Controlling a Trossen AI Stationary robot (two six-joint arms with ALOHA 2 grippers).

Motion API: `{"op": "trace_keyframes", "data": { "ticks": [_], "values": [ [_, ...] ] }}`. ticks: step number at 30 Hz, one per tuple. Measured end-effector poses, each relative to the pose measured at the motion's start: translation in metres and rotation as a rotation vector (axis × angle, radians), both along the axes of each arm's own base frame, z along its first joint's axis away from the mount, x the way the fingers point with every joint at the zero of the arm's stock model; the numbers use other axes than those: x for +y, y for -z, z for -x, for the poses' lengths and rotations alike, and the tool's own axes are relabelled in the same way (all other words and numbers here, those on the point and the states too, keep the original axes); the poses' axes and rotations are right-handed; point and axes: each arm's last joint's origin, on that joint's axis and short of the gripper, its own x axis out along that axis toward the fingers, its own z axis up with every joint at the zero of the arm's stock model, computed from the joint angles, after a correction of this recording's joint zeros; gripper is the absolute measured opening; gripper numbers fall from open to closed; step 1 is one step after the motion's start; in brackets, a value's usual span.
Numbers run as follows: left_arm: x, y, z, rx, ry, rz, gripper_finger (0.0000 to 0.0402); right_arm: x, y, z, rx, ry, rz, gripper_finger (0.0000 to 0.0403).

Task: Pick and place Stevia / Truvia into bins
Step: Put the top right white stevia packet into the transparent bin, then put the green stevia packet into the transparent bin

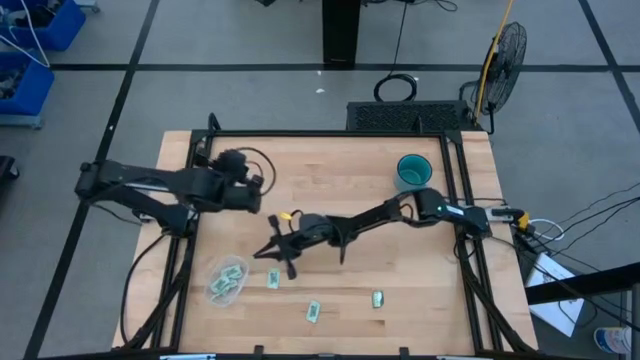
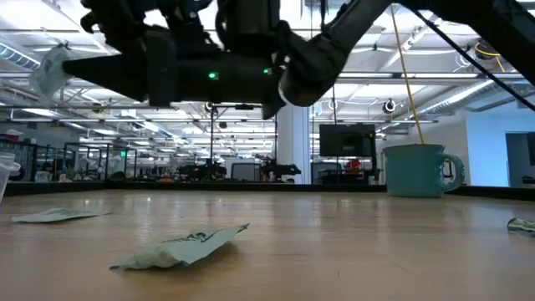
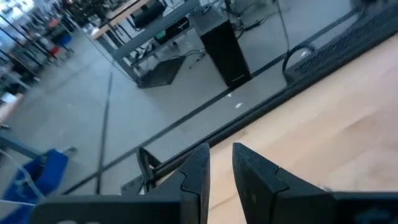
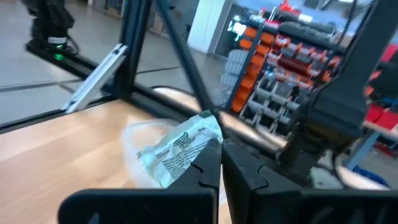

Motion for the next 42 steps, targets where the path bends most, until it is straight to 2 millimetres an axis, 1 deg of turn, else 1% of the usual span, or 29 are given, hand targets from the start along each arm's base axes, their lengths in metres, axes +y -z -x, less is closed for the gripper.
{"op": "trace_keyframes", "data": {
  "ticks": [5,8,10,14,16,20,26,31,34,37,40,42],
  "values": [
    [0.001,-0.019,0.01,-0.152,0.021,0.007,0.0076,0.002,0.0,-0.021,-0.064,-0.001,-0.007,0.0],
    [0.0,-0.025,0.013,-0.19,0.053,0.036,0.0076,0.007,0.002,-0.034,-0.086,-0.007,-0.013,0.0],
    [0.0,-0.027,0.013,-0.203,0.067,0.043,0.0076,0.01,0.006,-0.041,-0.085,-0.011,-0.015,0.0],
    [0.0,-0.028,0.011,-0.21,0.092,0.067,0.0076,0.014,0.021,-0.047,-0.058,-0.016,0.022,0.0],
    [-0.001,-0.027,0.011,-0.206,0.101,0.085,0.0076,0.015,0.024,-0.047,-0.065,-0.016,0.062,0.0005],
    [-0.001,-0.026,0.009,-0.21,0.113,0.112,0.0076,0.015,0.026,-0.047,-0.057,-0.016,0.094,0.003],
    [-0.001,-0.026,0.009,-0.215,0.114,0.115,0.0076,0.017,0.026,-0.047,-0.058,-0.014,0.095,0.0087],
    [-0.002,-0.025,0.008,-0.214,0.14,0.173,0.0076,0.017,0.025,-0.047,-0.058,-0.013,0.083,0.0126],
    [-0.003,-0.024,0.008,-0.212,0.162,0.221,0.0076,0.016,0.015,-0.046,-0.035,-0.013,0.036,0.0136],
    [-0.005,-0.023,0.007,-0.19,0.211,0.294,0.0076,0.015,-0.007,-0.044,0.019,-0.013,0.027,0.0135],
    [-0.009,-0.021,0.006,-0.13,0.305,0.378,0.0076,0.014,-0.029,-0.037,0.148,-0.026,0.092,0.0129],
    [-0.012,-0.02,0.005,-0.093,0.381,0.429,0.0076,0.013,-0.043,-0.027,0.279,-0.042,0.171,0.0123]
  ]
}}
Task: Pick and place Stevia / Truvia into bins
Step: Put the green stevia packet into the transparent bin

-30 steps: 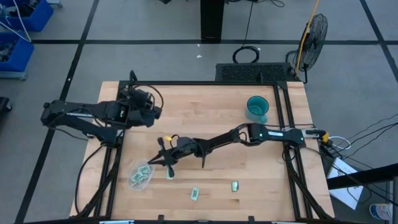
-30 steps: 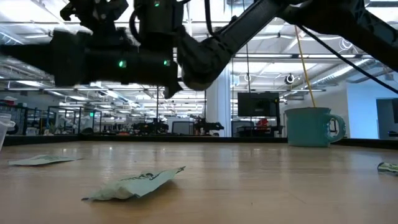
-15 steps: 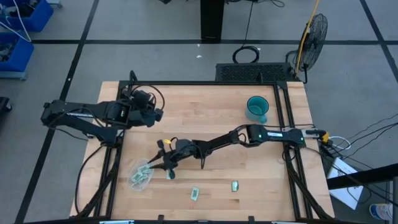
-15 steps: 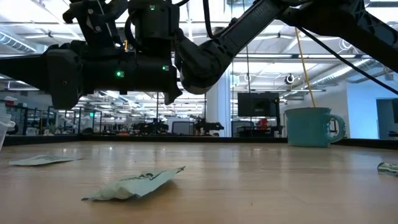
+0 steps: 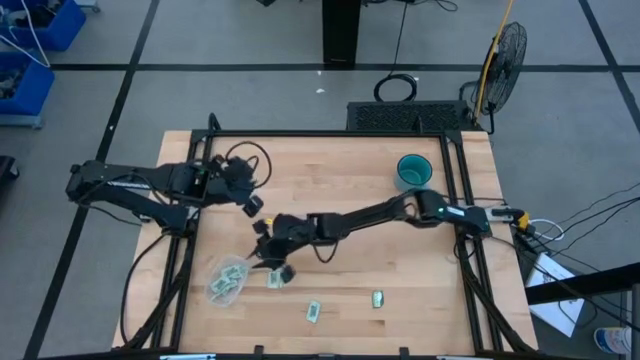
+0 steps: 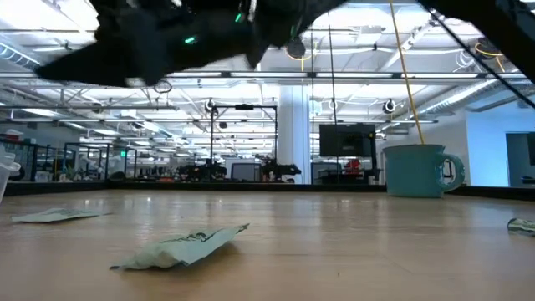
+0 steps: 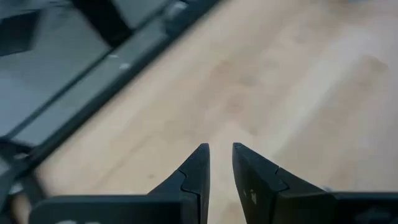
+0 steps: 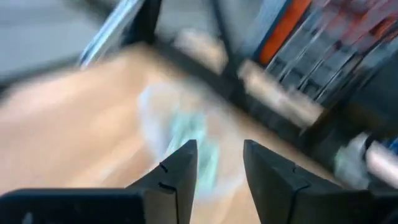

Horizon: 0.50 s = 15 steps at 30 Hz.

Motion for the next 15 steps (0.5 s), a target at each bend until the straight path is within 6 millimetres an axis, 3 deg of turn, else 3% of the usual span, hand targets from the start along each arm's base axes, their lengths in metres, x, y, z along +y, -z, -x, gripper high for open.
{"op": "trace_keyframes", "data": {
  "ticks": [9,15],
  "values": [
    [-0.019,0.021,-0.014,-0.007,0.355,0.106,0.0076,-0.008,-0.036,0.066,0.604,-0.001,0.101,0.0101],
    [-0.027,0.042,-0.018,-0.06,0.381,0.115,0.0076,-0.019,-0.071,0.113,0.862,0.233,0.186,0.0093]
  ]
}}
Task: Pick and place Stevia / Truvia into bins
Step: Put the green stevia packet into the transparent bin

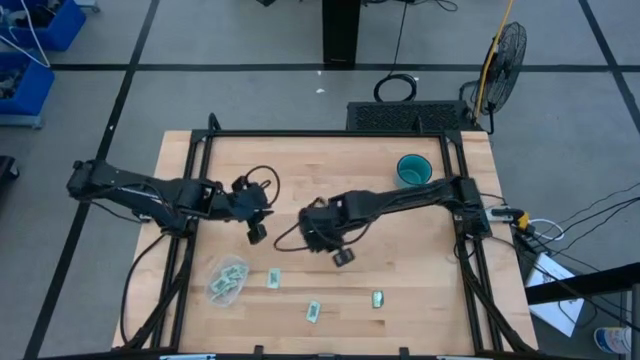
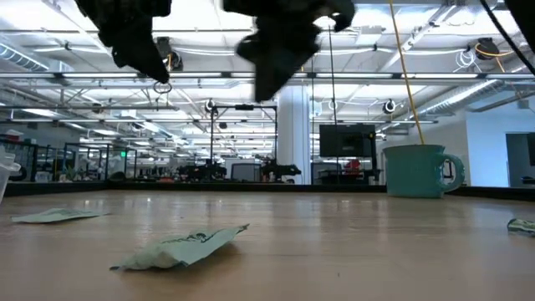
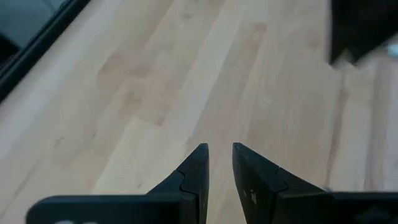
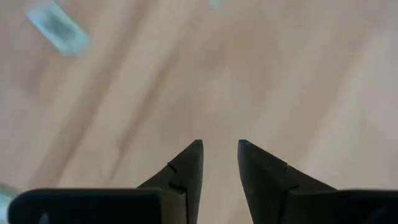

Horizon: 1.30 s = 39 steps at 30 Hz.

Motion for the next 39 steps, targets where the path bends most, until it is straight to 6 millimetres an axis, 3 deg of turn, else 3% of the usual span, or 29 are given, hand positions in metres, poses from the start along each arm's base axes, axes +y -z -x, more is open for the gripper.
{"op": "trace_keyframes", "data": {
  "ticks": [7,11,16,21,25,29,33,39],
  "values": [
    [-0.014,0.031,-0.016,-0.181,0.115,0.115,0.0076,-0.015,-0.025,0.076,0.134,0.265,0.102,0.0091],
    [-0.021,0.043,-0.022,-0.207,0.147,0.124,0.0076,-0.021,-0.023,0.128,0.13,0.33,0.063,0.0091],
    [-0.024,0.049,-0.027,-0.185,0.154,0.115,0.0076,-0.021,0.006,0.178,0.042,0.362,-0.172,0.0091],
    [-0.024,0.052,-0.028,-0.171,0.154,0.085,0.0076,-0.004,0.052,0.214,-0.084,0.091,-0.428,0.0091],
    [-0.023,0.052,-0.028,-0.174,0.131,0.072,0.0076,0.006,0.092,0.234,-0.261,-0.056,-0.487,0.0091],
    [-0.023,0.052,-0.028,-0.174,0.131,0.051,0.0076,0.011,0.117,0.246,-0.477,-0.094,-0.578,0.0091],
    [-0.022,0.052,-0.028,-0.171,0.136,0.009,0.0076,0.015,0.126,0.251,-0.61,-0.078,-0.578,0.0091],
    [-0.021,0.051,-0.028,-0.171,0.126,-0.017,0.0076,0.029,0.129,0.235,-0.557,-0.088,-0.592,0.0097]
  ]
}}
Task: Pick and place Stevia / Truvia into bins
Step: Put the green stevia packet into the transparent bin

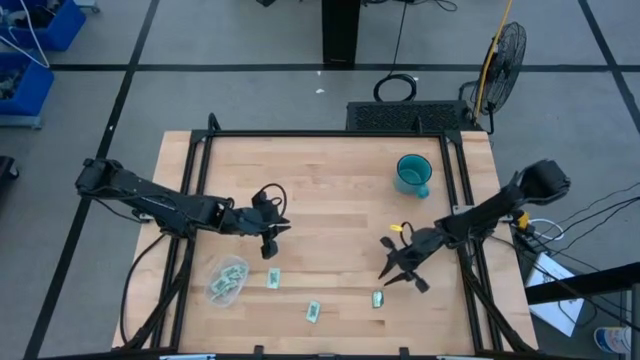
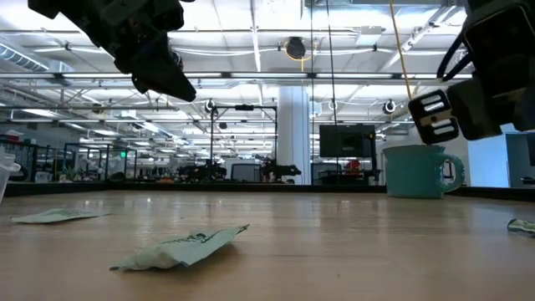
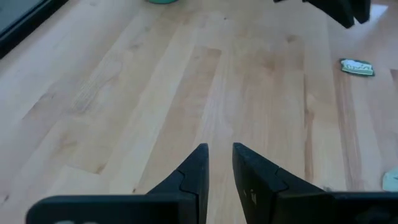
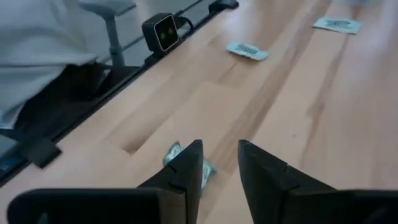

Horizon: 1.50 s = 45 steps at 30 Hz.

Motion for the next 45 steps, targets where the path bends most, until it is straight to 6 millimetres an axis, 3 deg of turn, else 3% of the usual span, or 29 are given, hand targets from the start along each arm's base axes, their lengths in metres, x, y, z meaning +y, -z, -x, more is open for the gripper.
{"op": "trace_keyframes", "data": {
  "ticks": [20,28,37,45],
  "values": [
    [-0.001,0.0,0.0,0.004,0.001,0.018,0.0076,0.047,0.029,-0.037,0.12,-0.157,0.075,0.0226],
    [-0.002,0.001,0.001,0.014,0.043,0.049,0.0076,0.052,0.046,-0.04,0.103,-0.161,0.175,0.0254],
    [-0.002,0.001,0.001,0.017,0.043,0.044,0.0076,0.047,0.061,-0.038,0.115,-0.149,0.244,0.0241],
    [-0.002,0.001,0.001,0.017,0.043,0.043,0.0076,0.041,0.065,-0.029,0.116,-0.119,0.221,0.0182]
  ]
}}
